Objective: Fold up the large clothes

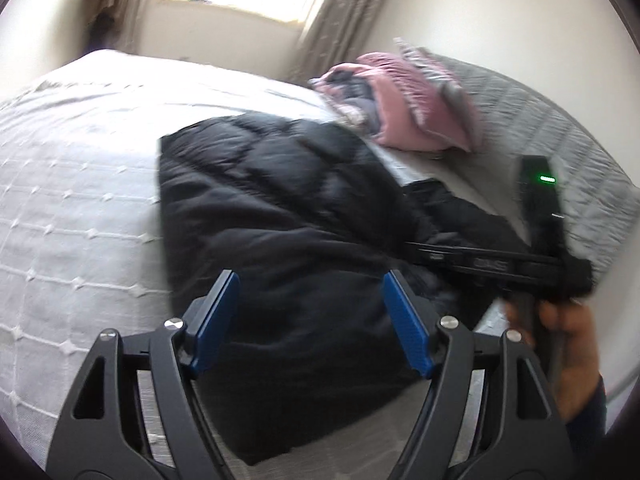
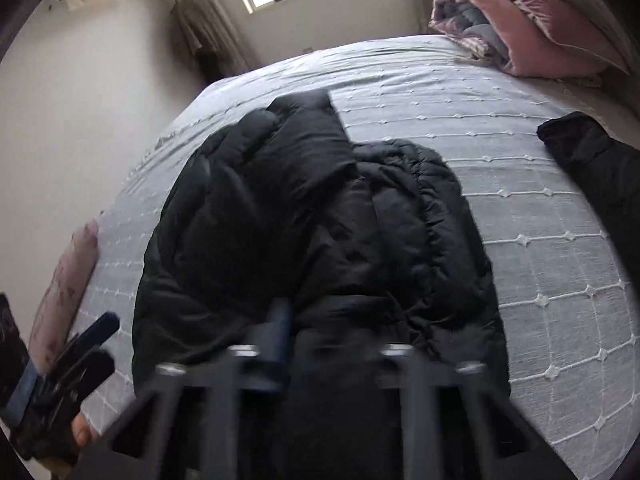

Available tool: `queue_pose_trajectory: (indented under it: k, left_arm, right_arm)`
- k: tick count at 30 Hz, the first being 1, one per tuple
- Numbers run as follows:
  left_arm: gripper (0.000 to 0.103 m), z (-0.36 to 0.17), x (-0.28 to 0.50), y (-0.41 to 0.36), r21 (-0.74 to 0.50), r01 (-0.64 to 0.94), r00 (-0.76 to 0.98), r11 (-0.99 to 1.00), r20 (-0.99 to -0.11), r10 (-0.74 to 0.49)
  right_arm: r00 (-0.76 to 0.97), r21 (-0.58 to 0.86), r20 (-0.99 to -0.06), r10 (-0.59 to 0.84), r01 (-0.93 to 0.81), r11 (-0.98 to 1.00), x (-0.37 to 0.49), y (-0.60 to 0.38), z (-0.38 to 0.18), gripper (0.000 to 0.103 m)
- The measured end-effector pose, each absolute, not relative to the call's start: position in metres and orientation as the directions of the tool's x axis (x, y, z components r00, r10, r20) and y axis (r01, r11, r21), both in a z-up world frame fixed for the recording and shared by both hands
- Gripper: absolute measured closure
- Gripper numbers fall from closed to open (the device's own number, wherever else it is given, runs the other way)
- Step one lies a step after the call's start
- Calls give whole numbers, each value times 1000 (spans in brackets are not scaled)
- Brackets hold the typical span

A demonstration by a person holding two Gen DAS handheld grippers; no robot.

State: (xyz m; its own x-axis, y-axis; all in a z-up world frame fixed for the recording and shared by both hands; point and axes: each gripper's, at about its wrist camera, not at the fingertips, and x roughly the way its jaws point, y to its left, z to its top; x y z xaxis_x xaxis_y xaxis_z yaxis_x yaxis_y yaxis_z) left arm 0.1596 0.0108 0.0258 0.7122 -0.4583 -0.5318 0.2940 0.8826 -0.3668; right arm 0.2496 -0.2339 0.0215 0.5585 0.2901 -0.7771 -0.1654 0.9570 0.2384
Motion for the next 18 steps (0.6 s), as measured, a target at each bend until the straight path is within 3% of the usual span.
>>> queue_pose_trajectory:
  k: [2,6,13,18]
  left_arm:
    - [28,24,163,23,-394,236,720,888,-543,-432]
    - [28,12,177,32,-440,156,689,884,-593,-417]
    - [28,-8,187,16,-431,151,630,890,-652,-422]
    - [27,-10,183,6,-405,159,628,900,-663,-409]
  right_arm:
    - [617,224,-730,296,-193,955,237,-235,39,93]
    - [695,288,-635,337,-192,938,208,-253,73,94]
    - [671,395,-687,280,21,918,208,-317,41,94]
    - [604,551,-700,380,119,826,219,-359,1,93]
